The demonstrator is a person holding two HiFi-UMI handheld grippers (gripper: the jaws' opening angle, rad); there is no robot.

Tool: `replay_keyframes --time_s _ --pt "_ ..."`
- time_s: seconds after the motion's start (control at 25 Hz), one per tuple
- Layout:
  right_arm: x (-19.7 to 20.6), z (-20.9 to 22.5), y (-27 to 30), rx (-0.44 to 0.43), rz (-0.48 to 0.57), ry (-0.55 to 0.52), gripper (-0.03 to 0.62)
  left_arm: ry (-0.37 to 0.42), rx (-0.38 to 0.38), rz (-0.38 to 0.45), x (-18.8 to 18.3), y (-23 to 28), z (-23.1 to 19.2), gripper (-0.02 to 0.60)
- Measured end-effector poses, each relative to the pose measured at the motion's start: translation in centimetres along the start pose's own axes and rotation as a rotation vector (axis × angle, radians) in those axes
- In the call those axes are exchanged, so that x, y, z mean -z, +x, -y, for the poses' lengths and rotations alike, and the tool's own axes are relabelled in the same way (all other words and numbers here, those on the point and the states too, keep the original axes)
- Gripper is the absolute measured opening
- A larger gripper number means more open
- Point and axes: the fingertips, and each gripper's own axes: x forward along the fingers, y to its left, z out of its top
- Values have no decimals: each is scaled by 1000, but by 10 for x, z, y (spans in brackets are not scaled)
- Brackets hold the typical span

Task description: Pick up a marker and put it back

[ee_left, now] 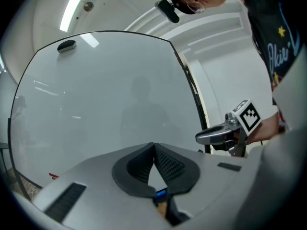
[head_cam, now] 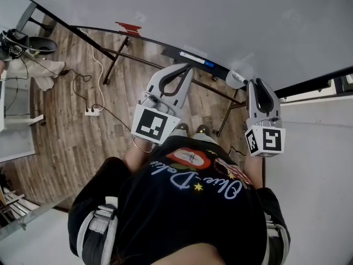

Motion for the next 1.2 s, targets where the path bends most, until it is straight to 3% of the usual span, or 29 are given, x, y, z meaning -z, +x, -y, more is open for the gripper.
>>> replay_keyframes --time_s 0.4,1.2 --pt "-14 -2 -10 -13 60 15 3 -17 22 4 3 3 4 3" --pt "-23 -7 -12 -29 69 19 0 -23 36 0 4 4 4 3"
